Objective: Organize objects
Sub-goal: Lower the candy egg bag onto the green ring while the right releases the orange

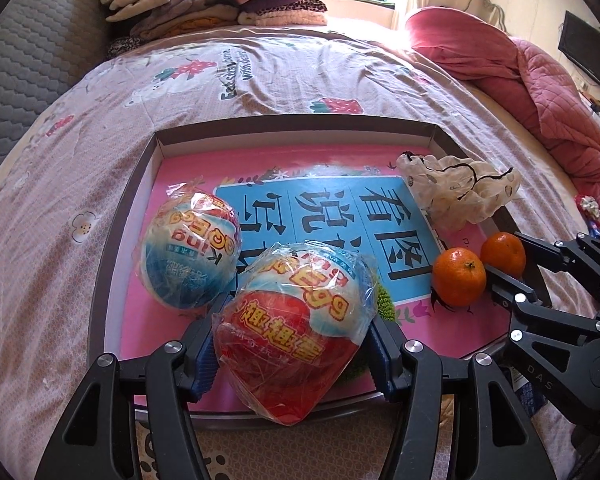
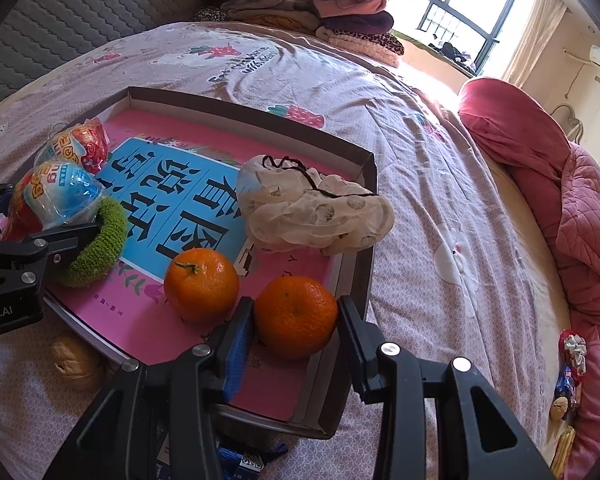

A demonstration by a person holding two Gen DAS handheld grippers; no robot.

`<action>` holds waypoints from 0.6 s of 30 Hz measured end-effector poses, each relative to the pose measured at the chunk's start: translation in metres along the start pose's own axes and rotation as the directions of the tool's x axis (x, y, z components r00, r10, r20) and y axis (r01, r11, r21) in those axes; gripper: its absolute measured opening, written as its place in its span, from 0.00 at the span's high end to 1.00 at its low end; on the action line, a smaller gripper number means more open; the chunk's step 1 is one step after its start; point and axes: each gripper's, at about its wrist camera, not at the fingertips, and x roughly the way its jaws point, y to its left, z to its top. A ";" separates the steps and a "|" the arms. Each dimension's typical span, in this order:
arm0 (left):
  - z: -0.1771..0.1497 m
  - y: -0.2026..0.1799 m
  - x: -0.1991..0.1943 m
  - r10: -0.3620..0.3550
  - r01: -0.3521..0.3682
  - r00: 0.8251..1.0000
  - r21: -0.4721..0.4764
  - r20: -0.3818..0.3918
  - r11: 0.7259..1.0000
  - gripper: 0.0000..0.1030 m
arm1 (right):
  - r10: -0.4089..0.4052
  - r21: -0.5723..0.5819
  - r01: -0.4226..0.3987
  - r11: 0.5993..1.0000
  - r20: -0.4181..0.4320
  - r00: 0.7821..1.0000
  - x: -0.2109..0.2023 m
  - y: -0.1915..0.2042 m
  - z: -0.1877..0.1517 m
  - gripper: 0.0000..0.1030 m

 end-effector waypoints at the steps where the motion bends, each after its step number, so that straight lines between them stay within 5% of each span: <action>1: 0.000 0.000 0.000 -0.001 0.001 1.000 -0.002 -0.002 1.000 0.39 | 0.002 0.003 -0.002 1.000 0.000 1.000 0.000 0.000 0.000 0.60; 18: 0.008 0.003 -0.013 0.002 -0.002 1.000 -0.020 0.016 1.000 0.34 | 0.003 0.024 -0.004 1.000 0.034 0.999 -0.013 -0.004 0.004 0.59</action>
